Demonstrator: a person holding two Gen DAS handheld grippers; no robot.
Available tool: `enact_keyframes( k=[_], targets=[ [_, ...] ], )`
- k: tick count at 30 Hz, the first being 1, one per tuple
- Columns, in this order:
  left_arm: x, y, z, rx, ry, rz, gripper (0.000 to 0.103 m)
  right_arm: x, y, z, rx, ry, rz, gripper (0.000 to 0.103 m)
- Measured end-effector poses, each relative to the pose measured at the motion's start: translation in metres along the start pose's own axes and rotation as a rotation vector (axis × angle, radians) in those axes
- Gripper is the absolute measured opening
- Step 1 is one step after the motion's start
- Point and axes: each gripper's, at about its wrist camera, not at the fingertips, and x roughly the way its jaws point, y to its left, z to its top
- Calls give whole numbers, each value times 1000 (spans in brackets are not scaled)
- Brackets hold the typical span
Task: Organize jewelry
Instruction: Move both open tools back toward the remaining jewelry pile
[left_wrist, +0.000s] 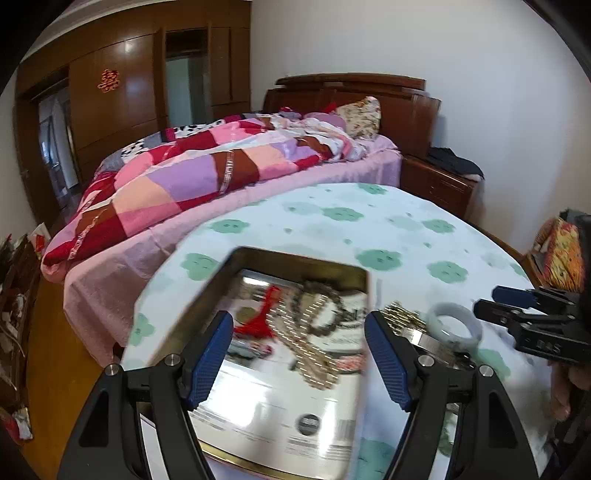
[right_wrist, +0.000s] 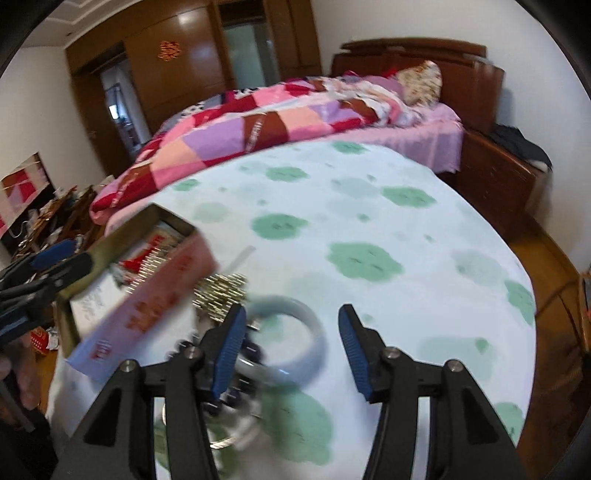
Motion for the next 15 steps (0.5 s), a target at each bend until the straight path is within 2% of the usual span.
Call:
enact_keyframes(
  k=[9,15],
  targets=[
    [2,-29,-13,40,28,-33,74,17,-9,-10,-17,63,-28,49],
    [1,-40,-13,54,26,-49,74,30,-14,-6,-35,104,-69,40]
  ],
)
